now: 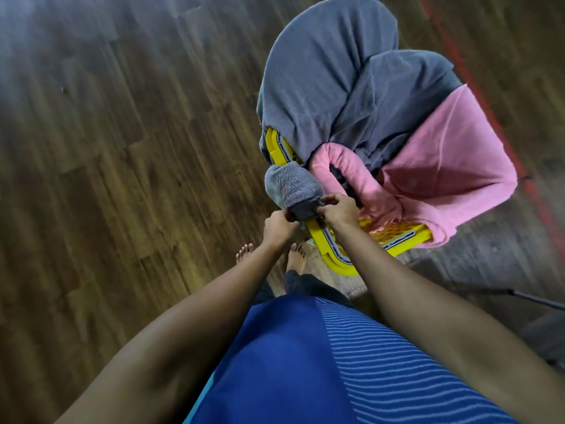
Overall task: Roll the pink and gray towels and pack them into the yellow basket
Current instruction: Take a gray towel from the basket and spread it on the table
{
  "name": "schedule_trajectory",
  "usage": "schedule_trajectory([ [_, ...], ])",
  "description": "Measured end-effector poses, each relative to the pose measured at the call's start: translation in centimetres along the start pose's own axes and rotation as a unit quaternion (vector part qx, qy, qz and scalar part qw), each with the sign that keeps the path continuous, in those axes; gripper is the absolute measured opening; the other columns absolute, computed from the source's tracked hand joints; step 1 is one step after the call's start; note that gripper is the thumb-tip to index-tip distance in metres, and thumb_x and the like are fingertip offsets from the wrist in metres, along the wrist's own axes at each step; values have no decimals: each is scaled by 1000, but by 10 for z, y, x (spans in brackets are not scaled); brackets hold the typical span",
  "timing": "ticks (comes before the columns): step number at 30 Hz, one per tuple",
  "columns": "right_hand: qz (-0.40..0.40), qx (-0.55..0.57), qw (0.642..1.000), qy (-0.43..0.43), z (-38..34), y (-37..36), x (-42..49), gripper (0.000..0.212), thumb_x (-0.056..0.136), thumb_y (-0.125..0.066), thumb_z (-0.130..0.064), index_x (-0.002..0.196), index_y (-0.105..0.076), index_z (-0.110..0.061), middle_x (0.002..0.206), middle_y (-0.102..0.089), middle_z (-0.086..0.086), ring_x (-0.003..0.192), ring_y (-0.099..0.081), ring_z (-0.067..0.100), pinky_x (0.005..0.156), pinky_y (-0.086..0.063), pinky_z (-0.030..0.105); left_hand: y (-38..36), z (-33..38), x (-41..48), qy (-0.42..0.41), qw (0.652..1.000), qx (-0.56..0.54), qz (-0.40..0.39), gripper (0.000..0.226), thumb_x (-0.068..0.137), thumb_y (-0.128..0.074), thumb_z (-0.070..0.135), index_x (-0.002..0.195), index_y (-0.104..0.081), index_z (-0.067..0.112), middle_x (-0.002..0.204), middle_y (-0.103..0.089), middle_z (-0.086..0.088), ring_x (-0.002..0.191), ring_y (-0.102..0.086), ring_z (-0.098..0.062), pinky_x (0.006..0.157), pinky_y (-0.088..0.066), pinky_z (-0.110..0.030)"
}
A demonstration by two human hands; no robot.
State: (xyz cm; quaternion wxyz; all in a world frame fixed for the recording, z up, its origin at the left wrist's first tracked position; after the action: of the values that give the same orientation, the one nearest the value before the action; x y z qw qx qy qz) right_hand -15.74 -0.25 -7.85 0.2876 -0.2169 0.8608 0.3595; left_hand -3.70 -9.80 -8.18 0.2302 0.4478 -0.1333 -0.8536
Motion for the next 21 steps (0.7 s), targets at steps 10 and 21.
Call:
schedule_trajectory([
  [10, 56, 12, 998, 11, 14, 9, -14, 11, 74, -77, -17, 84, -76, -20, 86, -75, 3, 76, -64, 14, 76, -54, 34, 4, 8, -9, -107, 976, 156, 106, 19, 87, -57, 27, 89, -71, 15, 90, -69, -8, 85, -64, -30, 67, -47, -37],
  [21, 9, -65, 984, 164, 21, 3, -40, 33, 76, -68, -6, 109, -71, -11, 102, -71, 8, 96, -65, 19, 79, -41, 14, 37, -5, -14, -252, 964, 63, 51, 11, 87, -62, 15, 88, -70, 7, 100, -65, -3, 93, -57, -16, 84, -46, -32],
])
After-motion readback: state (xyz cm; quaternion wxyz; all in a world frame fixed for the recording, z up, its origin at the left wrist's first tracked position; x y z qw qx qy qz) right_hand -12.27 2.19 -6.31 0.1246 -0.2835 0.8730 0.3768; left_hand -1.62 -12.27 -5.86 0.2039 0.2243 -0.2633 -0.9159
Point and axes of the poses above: each hand's wrist, its own x-axis towards the middle knuckle, its own y-axis out of the back of the hand, z = x × y, the point moved 3 cm from there along x, towards the middle knuckle
